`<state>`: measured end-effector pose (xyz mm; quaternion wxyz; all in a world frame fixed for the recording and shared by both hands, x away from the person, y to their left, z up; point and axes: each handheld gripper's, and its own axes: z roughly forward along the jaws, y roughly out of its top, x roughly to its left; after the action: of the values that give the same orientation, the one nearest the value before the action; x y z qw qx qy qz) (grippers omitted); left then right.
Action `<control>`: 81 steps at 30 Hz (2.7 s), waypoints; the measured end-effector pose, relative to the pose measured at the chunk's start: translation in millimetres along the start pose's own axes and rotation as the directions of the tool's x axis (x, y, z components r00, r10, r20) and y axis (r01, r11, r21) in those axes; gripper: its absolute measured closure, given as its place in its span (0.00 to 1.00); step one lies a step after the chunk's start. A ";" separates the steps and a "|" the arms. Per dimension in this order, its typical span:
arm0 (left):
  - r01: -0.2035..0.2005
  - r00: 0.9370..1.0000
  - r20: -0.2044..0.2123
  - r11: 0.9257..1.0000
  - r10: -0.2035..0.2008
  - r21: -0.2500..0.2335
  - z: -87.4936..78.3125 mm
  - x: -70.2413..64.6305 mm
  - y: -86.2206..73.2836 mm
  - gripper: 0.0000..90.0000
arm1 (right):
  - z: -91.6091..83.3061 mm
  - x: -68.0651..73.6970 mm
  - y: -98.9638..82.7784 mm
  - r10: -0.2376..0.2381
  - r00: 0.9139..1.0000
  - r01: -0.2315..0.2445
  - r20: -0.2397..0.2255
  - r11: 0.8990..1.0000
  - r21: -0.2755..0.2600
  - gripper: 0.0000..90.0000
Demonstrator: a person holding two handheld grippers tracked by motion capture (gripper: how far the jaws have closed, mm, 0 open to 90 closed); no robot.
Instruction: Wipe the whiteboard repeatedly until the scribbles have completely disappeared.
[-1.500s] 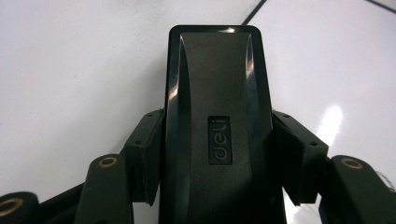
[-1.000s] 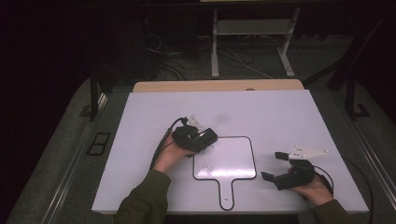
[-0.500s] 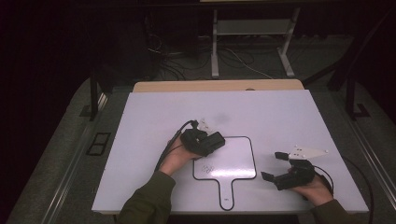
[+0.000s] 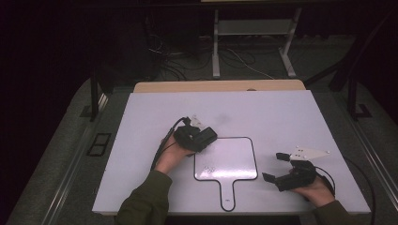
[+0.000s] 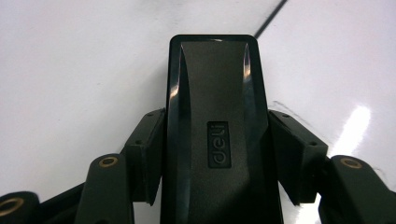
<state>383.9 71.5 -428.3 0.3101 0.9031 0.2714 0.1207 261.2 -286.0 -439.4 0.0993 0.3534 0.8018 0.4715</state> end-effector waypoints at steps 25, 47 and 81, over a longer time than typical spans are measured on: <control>-0.011 1.000 -0.002 1.000 0.011 0.015 -1.9 -3.3 0.0 0.44 | 0.1 0.3 0.1 -0.008 1.000 0.008 -0.001 1.000 0.000 0.00; 0.030 0.998 -0.052 1.000 -0.029 0.011 -4.3 8.1 -3.8 0.44 | -0.3 1.6 0.5 -0.006 1.000 0.006 -0.001 1.000 -0.004 0.00; 0.025 0.999 -0.041 0.999 -0.024 0.036 -11.6 -0.4 -10.2 0.44 | -1.8 1.1 0.8 -0.002 1.000 0.002 0.000 1.000 -0.008 0.00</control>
<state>374.8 83.8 -425.7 0.2895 0.9025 0.2910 0.1302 259.9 -286.3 -437.6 0.1011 0.3523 0.8001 0.4748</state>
